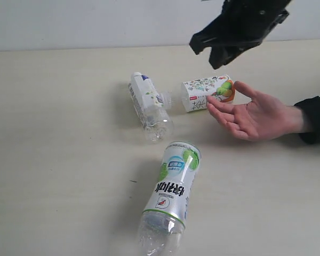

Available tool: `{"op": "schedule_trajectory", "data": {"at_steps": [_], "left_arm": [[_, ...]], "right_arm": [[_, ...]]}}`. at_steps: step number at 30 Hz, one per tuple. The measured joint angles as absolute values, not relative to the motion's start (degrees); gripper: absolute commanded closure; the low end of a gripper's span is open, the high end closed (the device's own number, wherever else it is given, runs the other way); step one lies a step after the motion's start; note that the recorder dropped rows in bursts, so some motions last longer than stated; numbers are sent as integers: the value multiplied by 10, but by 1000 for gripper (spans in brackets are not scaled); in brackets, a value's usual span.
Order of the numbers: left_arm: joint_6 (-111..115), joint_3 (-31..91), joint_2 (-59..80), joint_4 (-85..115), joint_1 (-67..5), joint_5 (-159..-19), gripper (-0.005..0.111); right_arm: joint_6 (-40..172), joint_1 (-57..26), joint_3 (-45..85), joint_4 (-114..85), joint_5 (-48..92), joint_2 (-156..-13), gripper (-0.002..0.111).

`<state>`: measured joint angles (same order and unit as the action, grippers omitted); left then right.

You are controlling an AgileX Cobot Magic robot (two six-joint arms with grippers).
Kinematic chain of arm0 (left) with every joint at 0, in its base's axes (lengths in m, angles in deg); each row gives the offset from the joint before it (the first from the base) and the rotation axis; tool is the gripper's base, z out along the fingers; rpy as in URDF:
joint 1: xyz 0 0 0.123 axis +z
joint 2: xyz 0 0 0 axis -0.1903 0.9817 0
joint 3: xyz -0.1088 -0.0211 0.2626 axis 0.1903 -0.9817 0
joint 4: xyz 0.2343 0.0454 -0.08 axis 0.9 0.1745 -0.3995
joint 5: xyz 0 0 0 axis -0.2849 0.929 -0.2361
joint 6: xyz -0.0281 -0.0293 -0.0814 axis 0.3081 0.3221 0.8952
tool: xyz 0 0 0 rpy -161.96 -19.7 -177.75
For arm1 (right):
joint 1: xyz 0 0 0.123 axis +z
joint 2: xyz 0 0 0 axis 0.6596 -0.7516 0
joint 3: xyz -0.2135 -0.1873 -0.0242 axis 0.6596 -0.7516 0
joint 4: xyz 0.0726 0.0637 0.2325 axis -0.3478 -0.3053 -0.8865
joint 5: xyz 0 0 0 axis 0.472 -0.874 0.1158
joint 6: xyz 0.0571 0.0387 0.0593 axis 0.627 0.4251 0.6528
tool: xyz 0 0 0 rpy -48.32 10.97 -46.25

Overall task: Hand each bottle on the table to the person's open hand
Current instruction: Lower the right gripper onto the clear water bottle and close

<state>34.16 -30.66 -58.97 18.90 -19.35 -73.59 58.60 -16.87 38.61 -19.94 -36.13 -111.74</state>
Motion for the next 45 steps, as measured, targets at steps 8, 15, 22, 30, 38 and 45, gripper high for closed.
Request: {"op": "schedule_trajectory", "data": {"at_steps": [8,15,22,30,38,45], "left_arm": [[342,-307,-590,189,-193,-736,107],[342,-307,-590,189,-193,-736,107],[342,-307,-590,189,-193,-736,107],[342,-307,-590,189,-193,-736,107],[342,-307,-590,189,-193,-736,107],[342,-307,-590,189,-193,-736,107]], "right_arm": [[530,-162,532,-302,-393,-1272,42],[510,-126,608,-270,-381,-1353,35],[540,-100,671,-233,-333,-1415,35],[544,-100,712,-230,-323,-1470,35],[544,-100,725,-230,-296,-1499,35],[544,-100,725,-236,-287,-1519,35]]}}
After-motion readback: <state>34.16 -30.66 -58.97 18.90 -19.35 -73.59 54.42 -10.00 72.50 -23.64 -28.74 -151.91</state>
